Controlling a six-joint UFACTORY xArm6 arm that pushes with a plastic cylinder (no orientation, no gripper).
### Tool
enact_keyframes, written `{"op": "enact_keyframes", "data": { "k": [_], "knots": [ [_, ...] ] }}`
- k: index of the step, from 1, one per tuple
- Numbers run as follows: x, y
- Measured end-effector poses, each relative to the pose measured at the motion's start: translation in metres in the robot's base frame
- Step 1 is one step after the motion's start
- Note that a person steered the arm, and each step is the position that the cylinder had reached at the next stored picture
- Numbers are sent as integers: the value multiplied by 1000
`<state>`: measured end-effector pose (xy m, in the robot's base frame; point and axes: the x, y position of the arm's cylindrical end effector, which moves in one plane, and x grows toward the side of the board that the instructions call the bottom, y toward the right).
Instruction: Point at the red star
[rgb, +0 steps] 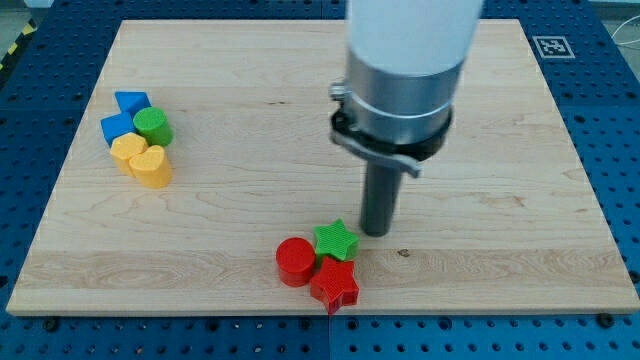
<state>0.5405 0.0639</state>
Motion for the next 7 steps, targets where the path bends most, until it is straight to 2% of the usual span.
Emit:
{"op": "enact_keyframes", "data": {
  "k": [1,2,4,5,6,7],
  "knots": [
    [14,41],
    [70,58],
    [78,54],
    [78,44],
    [78,-12],
    [78,-26]
  ]
}}
